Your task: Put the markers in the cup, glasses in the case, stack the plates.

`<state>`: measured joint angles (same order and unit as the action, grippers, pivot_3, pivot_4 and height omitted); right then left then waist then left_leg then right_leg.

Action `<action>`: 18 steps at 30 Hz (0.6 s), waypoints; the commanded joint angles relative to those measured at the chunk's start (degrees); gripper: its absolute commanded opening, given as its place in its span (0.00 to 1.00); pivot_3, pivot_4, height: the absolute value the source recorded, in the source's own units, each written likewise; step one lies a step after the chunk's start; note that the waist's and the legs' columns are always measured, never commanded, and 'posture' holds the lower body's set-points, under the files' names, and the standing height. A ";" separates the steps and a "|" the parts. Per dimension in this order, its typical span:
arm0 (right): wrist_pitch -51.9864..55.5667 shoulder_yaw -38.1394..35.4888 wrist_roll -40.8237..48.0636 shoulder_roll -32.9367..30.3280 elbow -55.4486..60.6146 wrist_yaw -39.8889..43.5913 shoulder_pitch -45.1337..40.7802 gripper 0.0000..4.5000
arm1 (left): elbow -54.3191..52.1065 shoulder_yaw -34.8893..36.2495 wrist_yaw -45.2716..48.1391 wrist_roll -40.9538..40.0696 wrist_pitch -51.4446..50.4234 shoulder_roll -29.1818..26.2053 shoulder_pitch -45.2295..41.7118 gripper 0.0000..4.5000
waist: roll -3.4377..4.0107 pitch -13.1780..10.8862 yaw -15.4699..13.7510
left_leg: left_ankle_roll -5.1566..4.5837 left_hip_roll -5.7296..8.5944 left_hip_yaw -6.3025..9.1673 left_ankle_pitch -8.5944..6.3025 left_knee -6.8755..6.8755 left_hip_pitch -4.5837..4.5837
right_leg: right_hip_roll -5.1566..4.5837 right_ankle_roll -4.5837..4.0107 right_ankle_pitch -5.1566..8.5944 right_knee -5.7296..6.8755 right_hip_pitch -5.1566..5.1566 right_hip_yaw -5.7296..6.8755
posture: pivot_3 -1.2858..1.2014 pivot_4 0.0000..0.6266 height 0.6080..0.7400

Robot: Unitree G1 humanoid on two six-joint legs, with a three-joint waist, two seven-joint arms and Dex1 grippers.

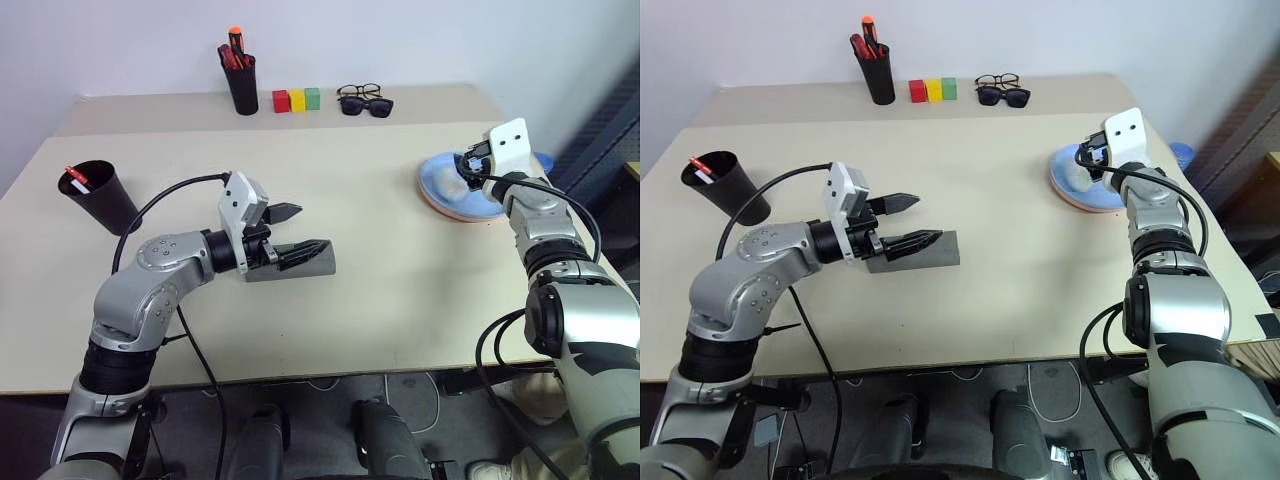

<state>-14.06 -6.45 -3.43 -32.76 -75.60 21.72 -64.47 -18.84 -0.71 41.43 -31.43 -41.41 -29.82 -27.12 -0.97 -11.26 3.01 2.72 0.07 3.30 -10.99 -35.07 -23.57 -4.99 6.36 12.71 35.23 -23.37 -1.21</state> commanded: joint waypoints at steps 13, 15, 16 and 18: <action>-0.53 -2.45 11.86 -3.18 26.68 31.25 17.39 0.99 | 2.07 4.04 -5.99 9.83 16.97 2.10 9.87 1.00 | 0.00 0.00 -0.58 | -0.01 0.00 -0.02 -0.01 0.03 0.00 | 0.00 0.24 -0.10 -0.04 0.02 -0.01 | 0.52 0.24 1.00; 4.12 -3.72 15.26 -4.65 35.84 34.41 23.81 0.99 | 0.49 5.77 -5.38 8.50 16.97 1.43 12.76 1.00 | 0.01 0.00 -0.90 | -0.01 0.00 -0.01 -0.02 0.06 0.00 | -0.02 0.24 -0.08 -0.05 0.02 0.00 | 0.52 0.24 1.00; 6.47 -4.67 17.58 -5.56 41.58 36.00 27.94 0.99 | -0.59 6.97 -4.36 6.70 14.97 0.35 14.39 1.00 | 0.03 -0.01 -1.08 | -0.02 0.00 -0.02 -0.02 0.03 0.00 | -0.02 0.20 -0.06 -0.04 0.02 0.00 | 0.52 0.24 1.00; 11.91 -6.72 21.22 -7.79 53.40 36.99 36.61 0.99 | -2.99 11.04 -3.54 2.83 12.43 -1.01 18.13 1.00 | 0.03 -0.01 -1.16 | -0.02 0.01 -0.02 -0.02 0.01 -0.01 | -0.04 0.03 0.02 -0.03 0.01 -0.01 | 0.52 0.24 1.00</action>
<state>-5.54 -9.98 13.65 -38.07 -31.50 57.63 -29.64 -18.22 6.48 37.19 -25.45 -28.01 -29.99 -9.99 -0.94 -11.27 1.85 2.71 0.07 3.26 -11.02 -35.08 -23.58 -5.03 6.39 12.74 35.21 -23.36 -1.23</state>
